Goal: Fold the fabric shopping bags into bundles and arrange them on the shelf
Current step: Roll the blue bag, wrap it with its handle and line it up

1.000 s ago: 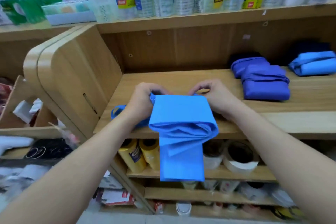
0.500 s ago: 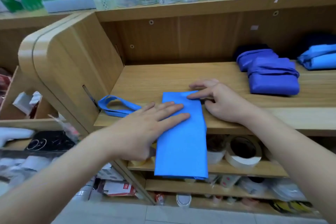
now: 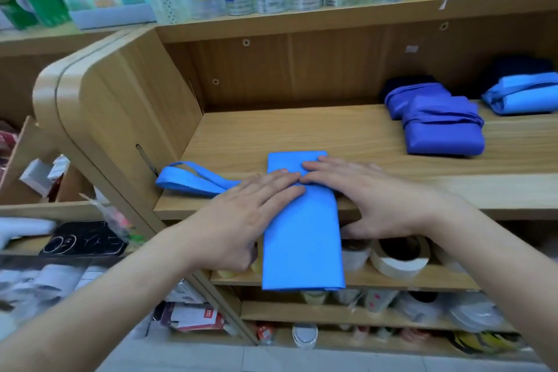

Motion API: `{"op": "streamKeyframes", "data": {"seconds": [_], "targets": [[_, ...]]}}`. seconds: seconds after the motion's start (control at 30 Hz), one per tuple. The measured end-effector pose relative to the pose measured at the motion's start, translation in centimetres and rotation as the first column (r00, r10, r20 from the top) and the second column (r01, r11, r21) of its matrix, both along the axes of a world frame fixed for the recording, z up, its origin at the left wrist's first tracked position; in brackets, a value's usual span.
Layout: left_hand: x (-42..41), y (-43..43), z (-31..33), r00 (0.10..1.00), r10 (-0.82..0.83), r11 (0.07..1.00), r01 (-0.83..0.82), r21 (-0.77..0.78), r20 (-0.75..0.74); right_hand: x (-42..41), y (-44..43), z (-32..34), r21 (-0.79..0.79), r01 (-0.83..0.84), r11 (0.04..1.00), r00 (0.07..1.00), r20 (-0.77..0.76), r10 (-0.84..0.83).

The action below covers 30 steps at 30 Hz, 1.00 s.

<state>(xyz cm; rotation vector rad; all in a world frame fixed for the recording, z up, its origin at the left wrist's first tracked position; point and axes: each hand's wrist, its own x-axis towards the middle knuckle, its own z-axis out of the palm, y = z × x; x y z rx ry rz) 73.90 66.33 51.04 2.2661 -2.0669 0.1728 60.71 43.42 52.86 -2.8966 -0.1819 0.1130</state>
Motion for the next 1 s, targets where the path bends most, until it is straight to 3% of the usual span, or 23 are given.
{"op": "streamKeyframes", "data": {"seconds": [0.03,0.1,0.17,0.2,0.23,0.33,0.37,0.47,0.5,0.57,0.63,0.73,0.8,0.87,1.0], "targets": [[0.2,-0.2,-0.5,1.000,0.016,1.000,-0.016,-0.009,0.018,0.0,0.3,-0.6,-0.023,0.008,1.000,0.995,0.096,-0.006],[0.2,-0.4,-0.4,0.980,0.077,0.987,-0.101,-0.125,-0.185,0.1,0.6,-1.8,-0.032,0.025,0.999,0.963,0.270,-0.015],[-1.2,-0.9,1.5,0.856,0.113,0.946,-0.248,-0.210,-0.505,0.3,0.5,-2.2,0.146,0.003,0.989,0.931,0.360,-0.056],[-1.7,-1.1,2.5,0.806,0.158,0.916,-0.336,-0.221,-0.570,0.3,0.5,-2.0,0.252,-0.029,0.967,0.915,0.397,-0.076],[-2.2,-1.2,3.2,0.750,0.225,0.881,-0.429,-0.199,-0.621,0.4,0.5,-1.8,0.304,-0.054,0.951,0.897,0.433,-0.088],[-4.0,0.8,6.0,0.461,0.427,0.833,-0.535,0.140,-0.778,0.4,1.4,-0.9,0.389,-0.055,0.920,0.862,0.483,-0.153],[-3.1,0.6,5.9,0.446,0.310,0.891,-0.444,0.094,-0.840,0.3,1.9,-0.5,0.473,-0.057,0.879,0.855,0.479,-0.202],[-2.7,-0.6,8.3,0.078,-0.104,0.888,-0.441,-0.128,-0.992,0.2,2.8,0.8,0.681,-0.075,0.728,0.817,0.461,-0.346],[-2.3,-0.3,8.4,0.039,-0.206,0.894,-0.400,-0.204,-0.978,0.1,2.9,1.3,0.736,-0.083,0.672,0.821,0.433,-0.372],[-1.7,0.1,9.0,0.067,-0.315,0.881,-0.351,-0.318,-0.947,-0.4,3.0,2.2,0.816,-0.106,0.568,0.856,0.365,-0.366],[-1.7,0.3,9.5,0.132,-0.327,0.863,-0.362,-0.353,-0.936,-0.9,3.0,2.6,0.844,-0.101,0.527,0.876,0.326,-0.354],[-3.6,-0.5,9.2,0.303,-0.275,0.844,-0.378,-0.380,-0.912,-1.2,3.6,2.5,0.868,-0.047,0.494,0.862,0.285,-0.419],[-5.5,-1.8,8.0,0.393,-0.244,0.749,-0.504,-0.430,-0.886,-1.2,3.9,2.2,0.862,0.002,0.507,0.846,0.268,-0.460],[-6.7,-3.4,6.7,0.427,-0.235,0.602,-0.641,-0.476,-0.873,-1.2,4.5,1.9,0.861,0.061,0.505,0.840,0.229,-0.492],[-8.2,-5.7,5.0,0.401,-0.294,0.444,-0.747,-0.495,-0.868,-1.4,6.4,1.9,0.891,0.020,0.454,0.797,0.260,-0.545]]}}
